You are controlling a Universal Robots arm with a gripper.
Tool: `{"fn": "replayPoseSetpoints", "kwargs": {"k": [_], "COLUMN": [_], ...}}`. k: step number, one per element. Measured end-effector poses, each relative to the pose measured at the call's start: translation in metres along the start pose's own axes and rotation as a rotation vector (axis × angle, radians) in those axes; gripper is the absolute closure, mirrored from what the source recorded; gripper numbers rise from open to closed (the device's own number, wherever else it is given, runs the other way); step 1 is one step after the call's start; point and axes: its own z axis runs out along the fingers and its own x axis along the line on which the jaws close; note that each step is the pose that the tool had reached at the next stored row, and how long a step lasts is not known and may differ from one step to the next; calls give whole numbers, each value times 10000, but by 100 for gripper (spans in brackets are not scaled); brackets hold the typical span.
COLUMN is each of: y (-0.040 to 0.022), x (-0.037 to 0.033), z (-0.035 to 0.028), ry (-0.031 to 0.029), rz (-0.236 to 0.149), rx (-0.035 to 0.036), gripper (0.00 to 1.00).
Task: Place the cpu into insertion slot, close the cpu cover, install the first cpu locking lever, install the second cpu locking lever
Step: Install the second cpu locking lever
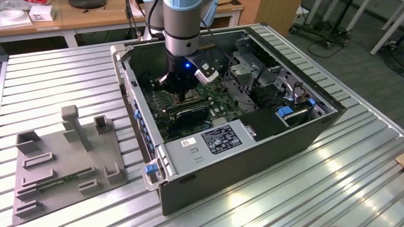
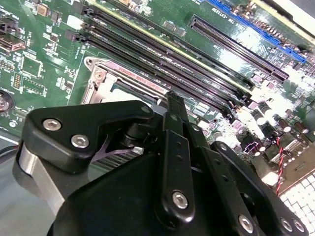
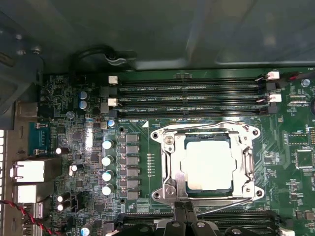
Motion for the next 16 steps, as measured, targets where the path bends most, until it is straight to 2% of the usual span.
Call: {"fn": "replayPoseSetpoints", "kwargs": {"k": [7,16], "y": [-3,-5], "x": [88,126], "z": [10,22], "ry": [-11,-12], "rz": [0,1], "rx": [-3,-2], "gripper": [89,89]}}
